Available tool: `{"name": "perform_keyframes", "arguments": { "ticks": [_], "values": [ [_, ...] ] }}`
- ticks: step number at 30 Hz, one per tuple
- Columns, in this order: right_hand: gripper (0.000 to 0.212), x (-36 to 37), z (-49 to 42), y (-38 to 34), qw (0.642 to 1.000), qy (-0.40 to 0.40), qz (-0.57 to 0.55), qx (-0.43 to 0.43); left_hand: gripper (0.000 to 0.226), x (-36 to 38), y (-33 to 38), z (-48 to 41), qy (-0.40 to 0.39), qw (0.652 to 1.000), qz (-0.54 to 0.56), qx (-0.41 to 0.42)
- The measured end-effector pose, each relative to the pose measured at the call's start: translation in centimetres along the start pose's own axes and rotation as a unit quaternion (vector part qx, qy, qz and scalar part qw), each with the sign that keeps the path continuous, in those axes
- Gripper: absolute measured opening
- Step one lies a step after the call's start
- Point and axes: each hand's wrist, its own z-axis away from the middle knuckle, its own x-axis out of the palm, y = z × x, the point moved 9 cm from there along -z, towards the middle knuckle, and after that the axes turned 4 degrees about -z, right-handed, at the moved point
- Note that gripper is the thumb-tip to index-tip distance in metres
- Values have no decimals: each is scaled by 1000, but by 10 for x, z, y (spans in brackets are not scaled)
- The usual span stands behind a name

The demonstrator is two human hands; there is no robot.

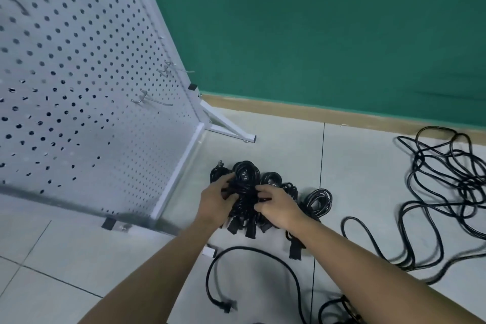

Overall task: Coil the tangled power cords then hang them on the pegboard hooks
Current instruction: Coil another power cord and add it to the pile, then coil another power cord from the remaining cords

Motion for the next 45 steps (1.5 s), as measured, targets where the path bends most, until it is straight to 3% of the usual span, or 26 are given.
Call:
{"name": "perform_keyframes", "arguments": {
  "ticks": [7,14,20,26,31,33,36,39,41,45],
  "values": [
    [54,-34,30,2,998,40,40,-37,46,-9,42,15,42,996,-42,72],
    [48,-89,110,36,990,100,84,-62,47,53,104,66,-79,973,-74,202],
    [50,-124,179,94,980,143,127,-45,45,121,134,124,-177,945,-93,258],
    [44,-134,227,152,972,186,145,-1,33,182,113,170,-286,924,-137,215],
    [13,-137,257,203,951,260,149,79,54,223,66,195,-335,904,-196,178],
    [17,-126,264,223,947,250,153,130,61,236,57,203,-336,907,-184,176],
    [40,-89,263,253,956,156,164,189,67,245,56,207,-331,918,-142,164],
    [35,-61,260,270,964,135,122,192,68,253,65,209,-350,905,-159,183],
    [44,-50,261,274,966,141,101,190,62,254,74,206,-354,900,-161,196],
    [44,-43,262,281,964,153,90,197,38,241,92,191,-288,929,-103,208]
  ]
}}
